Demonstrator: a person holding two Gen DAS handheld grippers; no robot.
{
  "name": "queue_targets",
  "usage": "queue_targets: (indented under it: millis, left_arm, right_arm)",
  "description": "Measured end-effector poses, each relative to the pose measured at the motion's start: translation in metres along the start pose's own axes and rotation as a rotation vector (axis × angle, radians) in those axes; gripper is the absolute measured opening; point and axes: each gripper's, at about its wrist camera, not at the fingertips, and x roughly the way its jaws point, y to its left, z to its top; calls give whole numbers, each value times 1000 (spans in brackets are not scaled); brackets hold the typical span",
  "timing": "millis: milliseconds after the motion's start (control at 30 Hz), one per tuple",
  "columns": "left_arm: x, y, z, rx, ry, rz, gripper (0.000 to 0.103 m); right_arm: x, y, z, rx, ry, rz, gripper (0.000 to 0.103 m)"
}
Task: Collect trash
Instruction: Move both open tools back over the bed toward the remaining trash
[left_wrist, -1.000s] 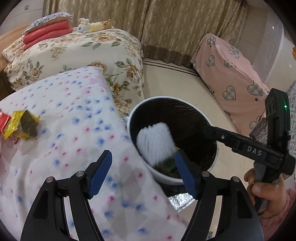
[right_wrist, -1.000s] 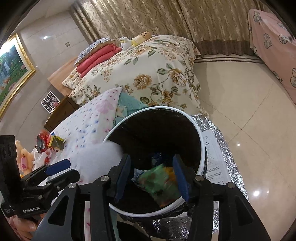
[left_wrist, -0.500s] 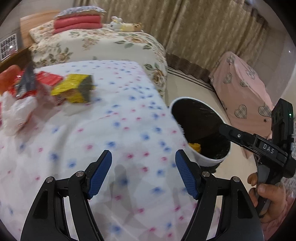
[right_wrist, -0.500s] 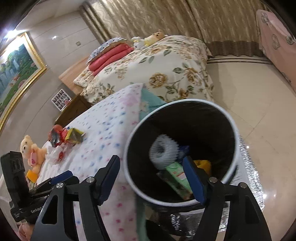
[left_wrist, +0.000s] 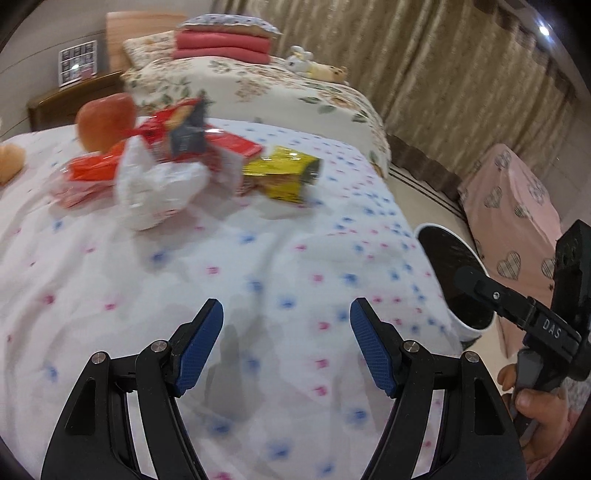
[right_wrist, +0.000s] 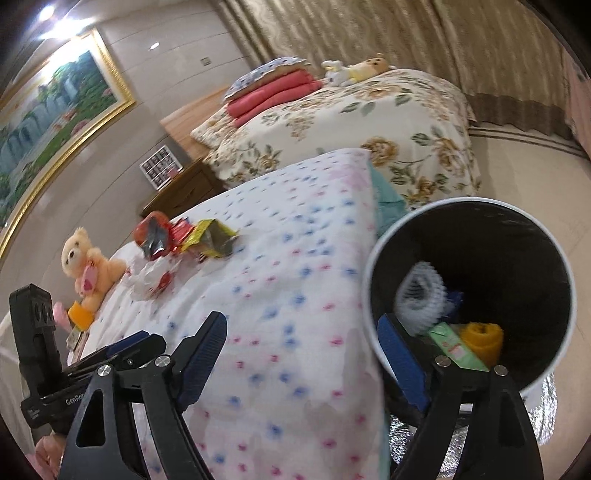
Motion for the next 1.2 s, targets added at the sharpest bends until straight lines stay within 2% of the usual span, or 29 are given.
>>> queue_targets:
  millis: [300,667,1200]
  left_arm:
    - [-4,40,0,-67,-6,58,73]
    - [1,71,13,-102,-13,105,74]
    - [18,96,57,-90,-36,97,75]
  right_arm:
    - [28,30,1,-53,42,42,86]
    - [59,51,14,-99,69,75,87]
    - [125,84,46,-194,145,90,87]
